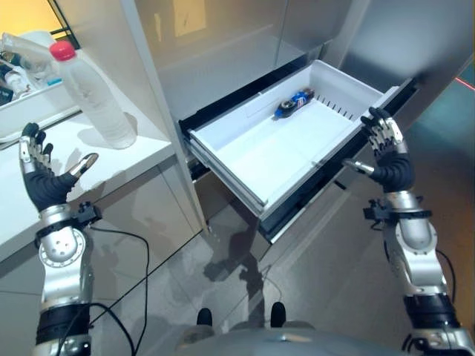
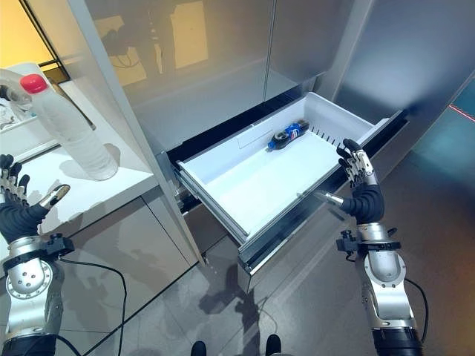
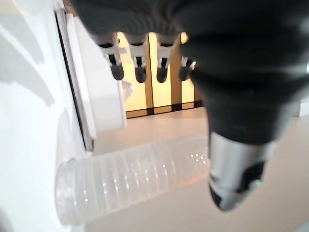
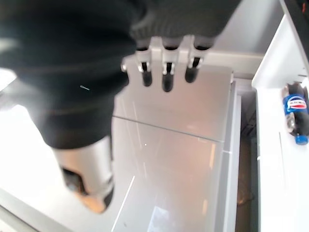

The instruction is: Take the drinks into the refrigerator

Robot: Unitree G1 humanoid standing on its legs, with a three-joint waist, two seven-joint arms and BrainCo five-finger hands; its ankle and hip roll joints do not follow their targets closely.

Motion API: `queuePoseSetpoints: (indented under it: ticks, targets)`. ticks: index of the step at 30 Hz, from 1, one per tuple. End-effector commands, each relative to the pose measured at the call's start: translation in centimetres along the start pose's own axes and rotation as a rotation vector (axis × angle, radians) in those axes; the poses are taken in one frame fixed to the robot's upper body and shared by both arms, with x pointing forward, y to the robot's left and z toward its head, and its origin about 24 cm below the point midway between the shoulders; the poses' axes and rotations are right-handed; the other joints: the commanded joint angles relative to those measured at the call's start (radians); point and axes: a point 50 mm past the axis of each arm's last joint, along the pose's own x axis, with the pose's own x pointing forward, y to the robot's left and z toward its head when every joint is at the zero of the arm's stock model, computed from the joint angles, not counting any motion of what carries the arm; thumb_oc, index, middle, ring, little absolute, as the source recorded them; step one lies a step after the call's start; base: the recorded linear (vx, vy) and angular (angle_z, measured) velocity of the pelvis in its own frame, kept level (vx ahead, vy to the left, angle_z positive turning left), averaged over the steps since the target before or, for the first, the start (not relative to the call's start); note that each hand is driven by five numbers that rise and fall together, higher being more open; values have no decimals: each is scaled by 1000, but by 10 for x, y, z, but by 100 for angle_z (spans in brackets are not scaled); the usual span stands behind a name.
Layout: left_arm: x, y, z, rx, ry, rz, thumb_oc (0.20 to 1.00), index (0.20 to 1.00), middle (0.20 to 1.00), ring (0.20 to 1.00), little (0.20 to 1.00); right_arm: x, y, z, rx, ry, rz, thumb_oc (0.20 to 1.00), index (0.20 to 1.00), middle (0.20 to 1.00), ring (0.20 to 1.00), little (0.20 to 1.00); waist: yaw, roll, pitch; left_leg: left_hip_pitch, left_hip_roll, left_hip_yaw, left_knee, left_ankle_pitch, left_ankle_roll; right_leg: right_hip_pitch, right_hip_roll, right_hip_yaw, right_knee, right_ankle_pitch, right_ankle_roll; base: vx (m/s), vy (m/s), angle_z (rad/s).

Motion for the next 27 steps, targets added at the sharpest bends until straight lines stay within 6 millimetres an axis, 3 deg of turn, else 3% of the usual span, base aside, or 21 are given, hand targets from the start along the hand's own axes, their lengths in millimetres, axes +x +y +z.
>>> queuePoseSetpoints:
  ticks: [1, 12, 22, 27]
  targets:
    - [19, 19, 13, 70, -78, 50, 1000, 1000, 1000, 1000, 1000, 9, -10, 21, -5, -114, -41, 1000, 1000, 1000, 1000, 1000, -12, -18, -24, 19, -85, -30, 125, -184, 105, 70, 21, -12, 75, -151, -5, 0, 3, -7]
    - [28, 15, 8, 62, -44, 51, 1000, 1000, 1000, 1000, 1000, 7, -14, 21, -12, -101, -50, 1000, 1000, 1000, 1000, 1000, -20, -23, -26, 26, -84, -32, 121, -187, 104, 76, 24, -10, 68, -152, -8, 1, 0, -1]
    - [67, 30, 4, 183, 41, 79, 1000, 1000, 1000, 1000, 1000, 7, -10, 19, 5, -79, -14, 1000, 1000, 1000, 1000, 1000, -43, -23, -31, 35, -75, -24, 111, -195, 101, 75, 34, -1, 69, -159, -5, 16, -2, 0]
    - [79, 25, 12, 257, 19, 10, 1000, 1000, 1000, 1000, 1000, 7, -12, 22, -6, -84, 0, 1000, 1000, 1000, 1000, 1000, -51, -24, -24, 34, -71, -23, 101, -189, 98, 66, 39, 0, 72, -162, -6, 8, -4, -1]
